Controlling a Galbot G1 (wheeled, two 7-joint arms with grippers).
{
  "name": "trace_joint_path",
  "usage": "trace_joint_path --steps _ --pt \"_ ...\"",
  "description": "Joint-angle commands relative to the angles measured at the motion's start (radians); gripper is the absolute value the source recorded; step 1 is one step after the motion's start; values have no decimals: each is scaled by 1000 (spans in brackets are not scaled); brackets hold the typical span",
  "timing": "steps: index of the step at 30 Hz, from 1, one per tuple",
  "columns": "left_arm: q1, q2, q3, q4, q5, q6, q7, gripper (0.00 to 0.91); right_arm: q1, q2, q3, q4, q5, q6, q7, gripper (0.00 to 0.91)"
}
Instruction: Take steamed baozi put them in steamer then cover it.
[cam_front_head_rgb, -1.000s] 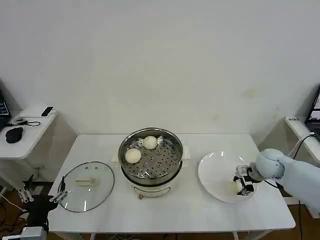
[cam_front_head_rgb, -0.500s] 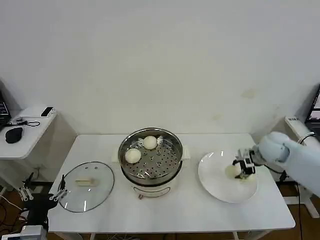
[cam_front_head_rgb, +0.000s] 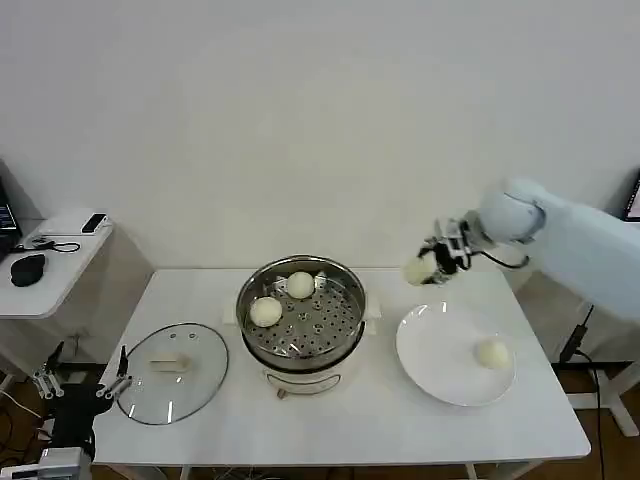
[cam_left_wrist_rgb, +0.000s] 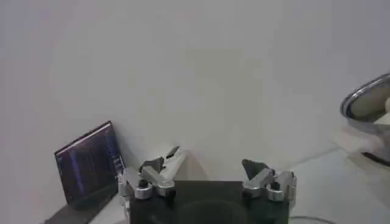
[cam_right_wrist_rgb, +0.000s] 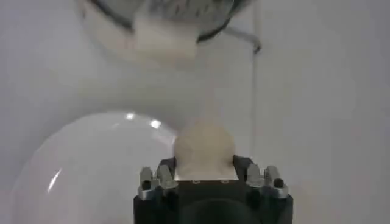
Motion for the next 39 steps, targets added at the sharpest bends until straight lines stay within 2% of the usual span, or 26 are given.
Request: trace_joint_path --steps 1,3,9,17,22,27,39 --pt "-3 -12 0 2 4 0 -1 907 159 322 -128 -24 68 17 40 645" --pt "-3 -14 -3 -2 4 1 -1 907 133 392 -139 -36 68 34 51 645" --pt "8 -18 -23 -17 1 4 0 907 69 477 -168 -69 36 120 47 645" --pt "26 -16 -53 -21 -2 2 0 907 22 471 -204 -59 -37 233 -3 645" --pt "22 -23 -54 -27 -2 4 0 907 -1 461 -219 -48 -63 318 -11 645" --pt "25 -25 -54 -28 -1 4 0 907 -16 463 -226 -37 -95 337 -9 645" --pt "29 -27 -55 -27 -2 2 -1 907 7 469 -238 -32 -102 364 -20 655"
